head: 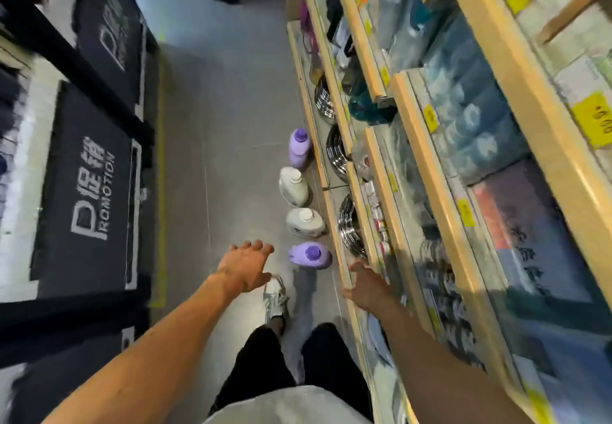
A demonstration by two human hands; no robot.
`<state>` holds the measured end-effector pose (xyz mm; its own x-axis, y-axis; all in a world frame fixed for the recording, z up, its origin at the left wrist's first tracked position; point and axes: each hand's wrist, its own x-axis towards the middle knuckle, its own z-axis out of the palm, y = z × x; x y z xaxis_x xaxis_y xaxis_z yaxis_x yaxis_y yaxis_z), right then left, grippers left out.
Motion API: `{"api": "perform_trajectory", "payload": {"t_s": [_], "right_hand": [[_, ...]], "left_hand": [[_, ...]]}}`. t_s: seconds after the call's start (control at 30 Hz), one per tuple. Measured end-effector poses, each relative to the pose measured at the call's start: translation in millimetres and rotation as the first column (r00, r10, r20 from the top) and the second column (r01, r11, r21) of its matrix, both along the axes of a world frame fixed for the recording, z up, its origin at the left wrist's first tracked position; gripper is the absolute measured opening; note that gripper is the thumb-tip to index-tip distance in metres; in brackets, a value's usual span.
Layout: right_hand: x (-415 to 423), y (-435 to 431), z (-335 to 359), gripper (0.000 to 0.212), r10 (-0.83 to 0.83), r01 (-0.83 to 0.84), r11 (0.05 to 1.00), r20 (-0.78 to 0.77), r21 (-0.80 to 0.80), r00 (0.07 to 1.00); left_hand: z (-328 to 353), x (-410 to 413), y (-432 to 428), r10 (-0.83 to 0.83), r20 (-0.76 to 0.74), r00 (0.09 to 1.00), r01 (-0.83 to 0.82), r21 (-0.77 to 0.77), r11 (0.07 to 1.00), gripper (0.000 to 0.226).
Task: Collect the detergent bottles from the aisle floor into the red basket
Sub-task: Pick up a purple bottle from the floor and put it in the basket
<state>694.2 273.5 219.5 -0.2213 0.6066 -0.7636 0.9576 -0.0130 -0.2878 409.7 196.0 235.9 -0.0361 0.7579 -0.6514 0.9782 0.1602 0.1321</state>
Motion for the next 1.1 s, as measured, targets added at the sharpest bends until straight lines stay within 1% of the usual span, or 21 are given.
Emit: {"api": "perform_trajectory", "payload": {"t_s": [0.07,0.13,0.2,0.27,0.37,0.4,0.43,0.47,0.53,0.6,0.67,0.73,0.8,0.87,0.97,1.03,1.1], "right_hand": [[-6.4,12.3,-25.4,0.067,-0.014,0.014,1.000,0.016,-0.025,1.000],[-7.8,17.2,-60.8,0.064,-0.037,0.040,0.998,0.082,-0.040,0.996],[-10.9,23.0,-102.3,0.066,-0.073,0.075,0.997,0.067,-0.027,0.995],[-20.9,37.5,-145.7,0.067,-0.077,0.079,0.996,0.050,-0.032,0.996],[-27.8,69.8,-244.9,0.044,-0.151,0.155,0.986,0.060,-0.064,0.987],[-27.4,78.5,-285.7,0.046,-0.152,0.154,0.988,0.060,-0.033,0.987],[-27.2,85.7,-327.1,0.058,-0.169,0.169,0.986,0.035,0.003,0.985],[-26.6,90.7,-367.0,0.075,-0.161,0.161,0.987,0.004,0.017,0.987],[-25.4,92.8,-435.8,0.102,-0.104,0.104,0.994,-0.040,-0.017,0.994],[-28.9,97.6,-486.8,0.116,-0.030,0.026,0.999,-0.083,-0.041,0.996],[-28.5,98.2,-525.2,0.123,0.026,-0.030,0.999,-0.142,-0.024,0.989],[-27.9,98.1,-546.7,0.125,0.075,-0.072,0.997,-0.203,0.018,0.976],[-23.5,96.2,-557.8,0.121,0.142,-0.123,0.988,-0.249,0.093,0.958],[-22.0,96.9,-562.0,0.117,0.230,-0.193,0.966,-0.234,0.172,0.945],[-25.0,96.0,-564.9,0.111,0.324,-0.269,0.928,-0.201,0.260,0.924],[-27.8,95.4,-562.8,0.110,0.373,-0.316,0.903,-0.170,0.291,0.912],[-29.7,95.4,-559.0,0.110,0.380,-0.314,0.895,-0.174,0.318,0.908]], "left_hand": [[-24.3,-5.5,15.5,0.016,0.043,0.999,-0.016,-0.016,1.000,0.064],[-52.6,-13.3,26.4,0.039,0.089,0.995,-0.033,-0.068,0.997,0.066],[-94.7,-21.8,39.1,0.096,0.148,0.984,-0.083,-0.096,0.992,0.067],[-152.3,-29.1,56.1,0.194,0.192,0.962,-0.172,-0.125,0.977,0.070],[-264.2,-25.1,78.3,0.272,0.254,0.928,-0.239,-0.154,0.959,0.076],[-303.5,-19.7,83.9,0.281,0.263,0.923,-0.244,-0.163,0.956,0.078],[-343.1,-12.9,88.0,0.281,0.272,0.920,-0.241,-0.170,0.956,0.081],[-381.3,-6.0,91.6,0.266,0.286,0.920,-0.225,-0.170,0.959,0.085],[-455.3,6.6,94.6,0.216,0.323,0.921,-0.164,-0.180,0.970,0.094],[-516.4,14.2,99.1,0.175,0.374,0.911,-0.123,-0.159,0.980,0.101],[-560.4,17.0,102.9,0.176,0.420,0.890,-0.148,-0.100,0.984,0.103],[-592.5,20.2,103.5,0.142,0.463,0.875,-0.165,0.010,0.986,0.101],[-610.3,25.7,103.3,0.057,0.492,0.868,-0.111,0.082,0.990,0.102],[-617.7,32.4,105.3,-0.006,0.520,0.854,-0.066,0.120,0.991,0.105],[-615.3,37.0,108.3,-0.009,0.543,0.840,-0.080,0.141,0.987,0.104],[-609.0,37.3,108.4,0.002,0.543,0.840,-0.083,0.125,0.989,0.105],[-601.8,36.5,109.5,0.023,0.533,0.846,-0.090,0.102,0.991,0.104]]}}
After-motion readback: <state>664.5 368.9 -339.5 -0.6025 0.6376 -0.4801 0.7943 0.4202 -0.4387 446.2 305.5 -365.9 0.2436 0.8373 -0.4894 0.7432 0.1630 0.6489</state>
